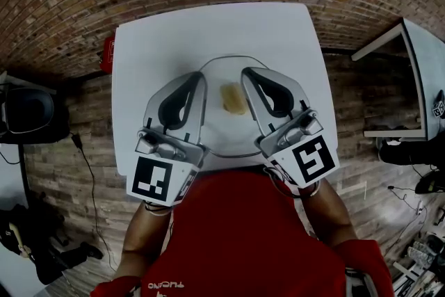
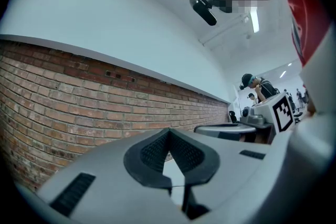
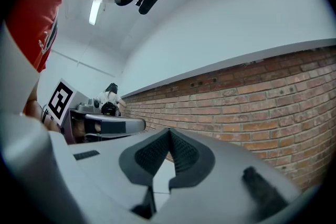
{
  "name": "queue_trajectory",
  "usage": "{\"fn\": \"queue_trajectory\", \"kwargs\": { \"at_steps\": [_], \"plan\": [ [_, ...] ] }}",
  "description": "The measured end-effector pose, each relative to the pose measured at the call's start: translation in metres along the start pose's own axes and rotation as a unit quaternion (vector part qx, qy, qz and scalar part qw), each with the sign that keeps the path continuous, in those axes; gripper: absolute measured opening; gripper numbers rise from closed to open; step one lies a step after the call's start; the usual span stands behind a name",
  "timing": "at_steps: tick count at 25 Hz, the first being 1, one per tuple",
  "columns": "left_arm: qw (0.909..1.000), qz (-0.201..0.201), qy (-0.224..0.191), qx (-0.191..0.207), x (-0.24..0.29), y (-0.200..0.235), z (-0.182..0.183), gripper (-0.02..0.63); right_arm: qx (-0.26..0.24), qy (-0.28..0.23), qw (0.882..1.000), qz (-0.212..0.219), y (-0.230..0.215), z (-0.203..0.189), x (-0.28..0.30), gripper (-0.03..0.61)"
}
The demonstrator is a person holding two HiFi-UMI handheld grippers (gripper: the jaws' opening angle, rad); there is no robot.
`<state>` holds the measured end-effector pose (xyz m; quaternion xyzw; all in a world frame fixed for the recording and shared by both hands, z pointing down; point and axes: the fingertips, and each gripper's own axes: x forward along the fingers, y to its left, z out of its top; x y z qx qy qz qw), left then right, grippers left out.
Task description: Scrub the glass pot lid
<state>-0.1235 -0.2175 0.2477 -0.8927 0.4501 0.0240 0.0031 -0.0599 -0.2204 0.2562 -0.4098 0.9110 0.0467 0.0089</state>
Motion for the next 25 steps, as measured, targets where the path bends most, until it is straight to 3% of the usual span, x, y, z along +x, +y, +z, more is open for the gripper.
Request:
{"fn": "queue_trajectory", "kwargs": {
  "at_steps": [25],
  "plan": [
    [1.0000,0.002,0.002,-0.005,-0.0008,0.0026,-0.0042,0.017,0.000,0.005,1.000,0.000,0.0054,-0.0006,0.0000,0.029]
  ]
}}
